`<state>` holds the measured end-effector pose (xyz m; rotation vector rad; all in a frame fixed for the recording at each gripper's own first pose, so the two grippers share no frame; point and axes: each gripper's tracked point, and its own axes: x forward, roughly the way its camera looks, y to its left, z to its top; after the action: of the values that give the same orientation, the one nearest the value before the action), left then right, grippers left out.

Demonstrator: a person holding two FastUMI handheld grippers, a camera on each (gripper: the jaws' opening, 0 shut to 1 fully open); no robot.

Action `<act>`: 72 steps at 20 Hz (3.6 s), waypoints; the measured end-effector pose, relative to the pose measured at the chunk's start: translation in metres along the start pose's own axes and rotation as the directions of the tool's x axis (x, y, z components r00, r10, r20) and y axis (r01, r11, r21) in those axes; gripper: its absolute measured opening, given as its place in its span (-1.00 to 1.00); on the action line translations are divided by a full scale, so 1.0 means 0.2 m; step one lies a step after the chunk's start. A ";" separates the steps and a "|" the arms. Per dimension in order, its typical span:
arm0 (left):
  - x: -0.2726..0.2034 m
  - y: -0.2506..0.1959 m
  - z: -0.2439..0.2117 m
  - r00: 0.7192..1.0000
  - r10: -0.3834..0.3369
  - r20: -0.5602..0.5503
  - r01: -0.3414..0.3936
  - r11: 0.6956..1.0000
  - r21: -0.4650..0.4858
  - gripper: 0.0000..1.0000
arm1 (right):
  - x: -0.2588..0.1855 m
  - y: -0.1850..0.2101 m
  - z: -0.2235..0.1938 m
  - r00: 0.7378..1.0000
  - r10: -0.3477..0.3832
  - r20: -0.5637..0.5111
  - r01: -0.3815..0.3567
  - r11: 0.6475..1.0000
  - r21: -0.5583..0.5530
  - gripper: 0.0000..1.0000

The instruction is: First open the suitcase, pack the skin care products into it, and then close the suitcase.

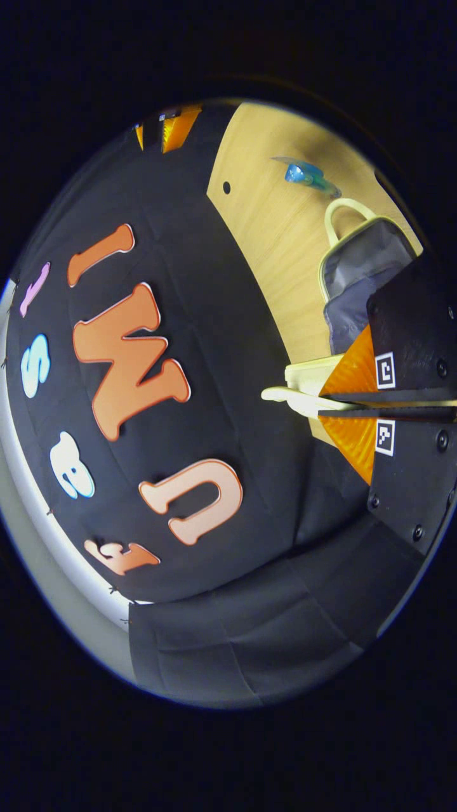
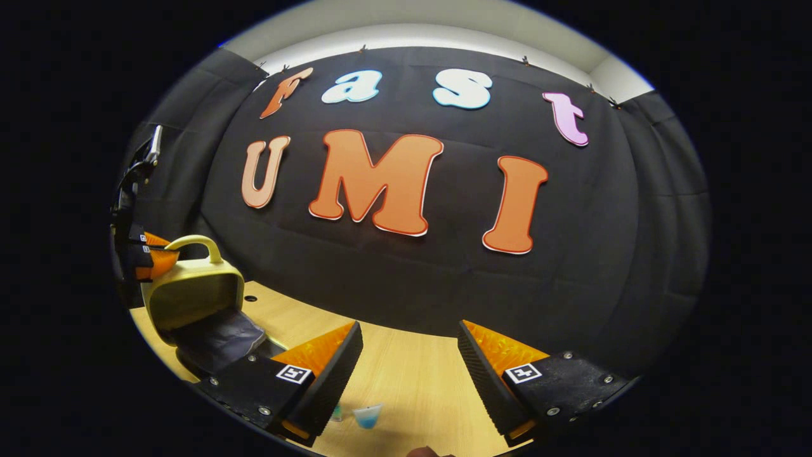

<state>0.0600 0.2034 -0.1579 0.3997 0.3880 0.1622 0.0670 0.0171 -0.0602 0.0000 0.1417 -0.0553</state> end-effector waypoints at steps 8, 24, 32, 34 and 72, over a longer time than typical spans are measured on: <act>0.12 0.44 -0.32 0.994 0.090 -0.065 -0.088 0.996 0.024 -0.93 | 0.00 0.15 -0.01 0.999 -0.017 -0.030 0.016 0.999 -0.037 0.90; 0.33 0.91 -1.26 0.917 0.186 -0.354 -0.205 0.979 -0.014 -0.65 | -0.06 0.38 -0.09 0.992 -0.048 -0.117 0.042 0.998 -0.055 0.91; 0.28 0.48 -0.71 0.992 0.069 -0.108 -0.072 0.997 -0.023 0.29 | -0.07 0.29 -0.13 0.991 -0.056 -0.124 0.052 0.998 -0.035 0.91; 0.26 0.33 -0.58 0.998 0.023 -0.062 -0.026 0.999 -0.041 0.46 | -0.08 0.24 -0.15 0.990 -0.061 -0.126 0.057 0.998 -0.035 0.90; 0.08 -2.06 -0.39 0.811 -0.582 0.053 0.575 0.778 -0.251 -0.09 | 0.01 -0.04 -1.16 0.921 0.167 -0.352 -0.164 0.986 0.038 0.93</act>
<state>0.0751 -0.1410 -0.3973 0.0053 0.4954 -0.3891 0.0365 0.0098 -0.2912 0.0304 0.5026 0.1146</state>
